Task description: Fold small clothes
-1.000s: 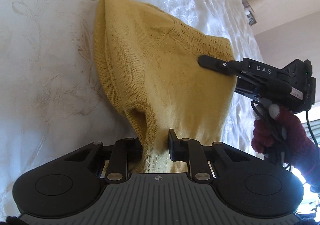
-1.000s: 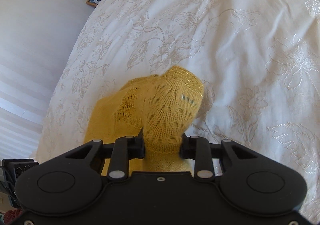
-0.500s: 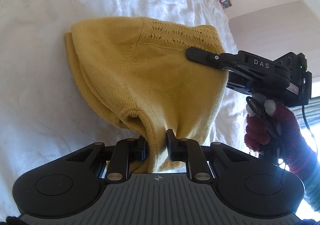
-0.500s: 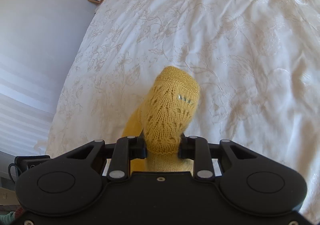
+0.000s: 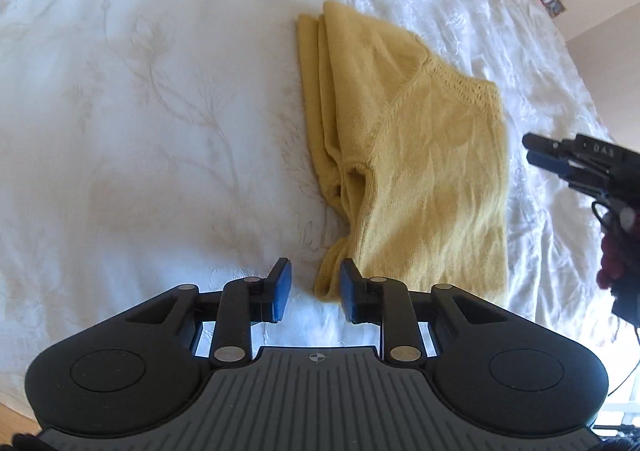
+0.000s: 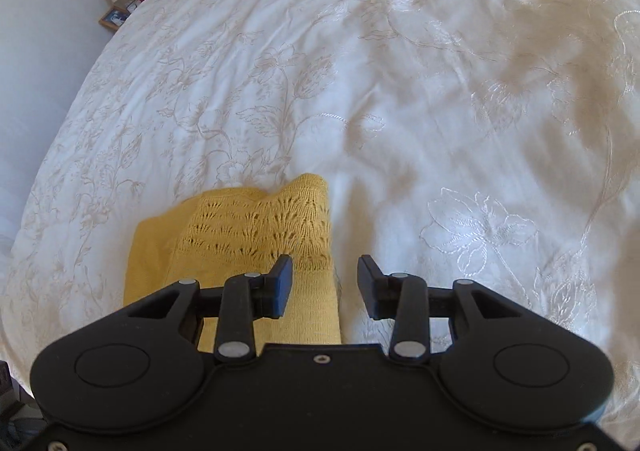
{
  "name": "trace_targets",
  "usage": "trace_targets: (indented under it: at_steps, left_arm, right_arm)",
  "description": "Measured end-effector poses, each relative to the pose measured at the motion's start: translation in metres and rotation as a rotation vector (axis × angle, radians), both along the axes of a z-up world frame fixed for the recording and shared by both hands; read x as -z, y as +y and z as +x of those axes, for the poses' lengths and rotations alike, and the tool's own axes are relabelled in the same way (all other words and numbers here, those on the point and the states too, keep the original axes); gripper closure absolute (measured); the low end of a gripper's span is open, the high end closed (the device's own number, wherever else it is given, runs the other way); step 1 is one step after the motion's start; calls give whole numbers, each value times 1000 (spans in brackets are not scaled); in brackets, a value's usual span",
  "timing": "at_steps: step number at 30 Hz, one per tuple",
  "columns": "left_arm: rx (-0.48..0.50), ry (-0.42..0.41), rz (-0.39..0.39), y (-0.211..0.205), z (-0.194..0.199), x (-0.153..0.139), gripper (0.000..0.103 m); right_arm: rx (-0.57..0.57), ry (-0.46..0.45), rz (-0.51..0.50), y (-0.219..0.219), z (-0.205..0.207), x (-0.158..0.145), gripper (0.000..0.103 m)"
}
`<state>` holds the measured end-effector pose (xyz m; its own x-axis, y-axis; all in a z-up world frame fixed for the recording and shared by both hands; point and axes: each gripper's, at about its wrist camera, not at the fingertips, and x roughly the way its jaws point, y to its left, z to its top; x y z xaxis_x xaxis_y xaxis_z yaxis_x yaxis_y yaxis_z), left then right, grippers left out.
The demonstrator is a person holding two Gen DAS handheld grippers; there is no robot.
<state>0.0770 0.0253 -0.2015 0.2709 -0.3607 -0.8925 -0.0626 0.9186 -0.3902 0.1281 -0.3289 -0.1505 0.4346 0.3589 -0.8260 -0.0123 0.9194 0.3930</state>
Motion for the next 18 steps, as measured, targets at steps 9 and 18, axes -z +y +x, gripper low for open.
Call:
trace_targets:
  at_steps: [9,18]
  left_arm:
    - [-52,-212,17,-16,40,-31,38]
    - [-92,-173,46,-28,102,-2,39]
  right_arm:
    - [-94,-44,4,4,-32,-1,47]
    - [-181,-93,-26,16,-42,-8,41]
